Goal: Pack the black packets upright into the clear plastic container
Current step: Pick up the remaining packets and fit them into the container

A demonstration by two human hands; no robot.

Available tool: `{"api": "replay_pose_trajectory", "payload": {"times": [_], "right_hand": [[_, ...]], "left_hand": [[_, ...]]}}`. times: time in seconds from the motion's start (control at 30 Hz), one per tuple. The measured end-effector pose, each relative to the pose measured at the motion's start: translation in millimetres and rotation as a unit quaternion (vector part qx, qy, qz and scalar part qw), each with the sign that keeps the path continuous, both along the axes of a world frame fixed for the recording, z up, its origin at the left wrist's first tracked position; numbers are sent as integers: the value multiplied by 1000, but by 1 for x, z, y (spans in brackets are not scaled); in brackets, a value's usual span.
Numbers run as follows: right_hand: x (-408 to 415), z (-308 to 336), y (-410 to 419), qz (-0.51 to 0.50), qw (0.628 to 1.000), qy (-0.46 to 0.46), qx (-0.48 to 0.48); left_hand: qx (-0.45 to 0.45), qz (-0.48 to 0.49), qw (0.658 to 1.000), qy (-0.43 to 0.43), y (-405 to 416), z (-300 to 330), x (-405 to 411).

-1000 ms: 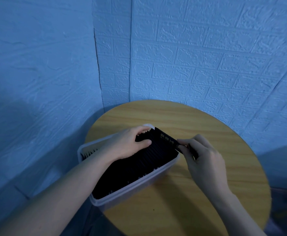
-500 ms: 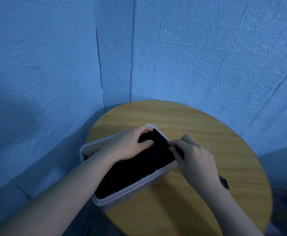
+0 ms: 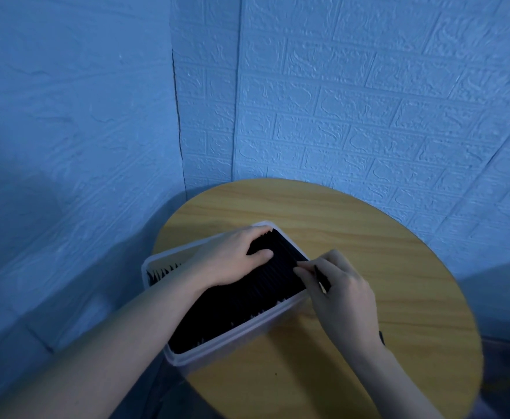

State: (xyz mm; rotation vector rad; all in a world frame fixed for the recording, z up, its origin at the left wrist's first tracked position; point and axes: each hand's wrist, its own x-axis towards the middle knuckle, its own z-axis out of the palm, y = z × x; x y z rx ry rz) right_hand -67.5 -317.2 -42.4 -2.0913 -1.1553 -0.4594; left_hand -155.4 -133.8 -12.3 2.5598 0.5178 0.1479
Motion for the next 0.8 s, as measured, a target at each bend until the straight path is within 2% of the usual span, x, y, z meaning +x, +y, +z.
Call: {"api": "replay_pose_trajectory", "payload": {"times": [0.17, 0.33, 0.57, 0.67, 0.8], "right_hand": [[-1, -2, -13, 19, 1000, -10, 10], [-2, -5, -16, 33, 999, -14, -25], [4, 6, -19, 35, 998, 17, -59], [8, -1, -23, 63, 993, 58, -87], [4, -3, -26, 61, 992, 64, -90]], "left_hand": [[-14, -4, 1000, -5, 1, -1, 1], [-5, -6, 1000, -2, 0, 0, 0], [104, -1, 994, 37, -24, 33, -42], [239, 32, 970, 8, -36, 20, -88], [219, 47, 973, 57, -45, -18, -124]]}}
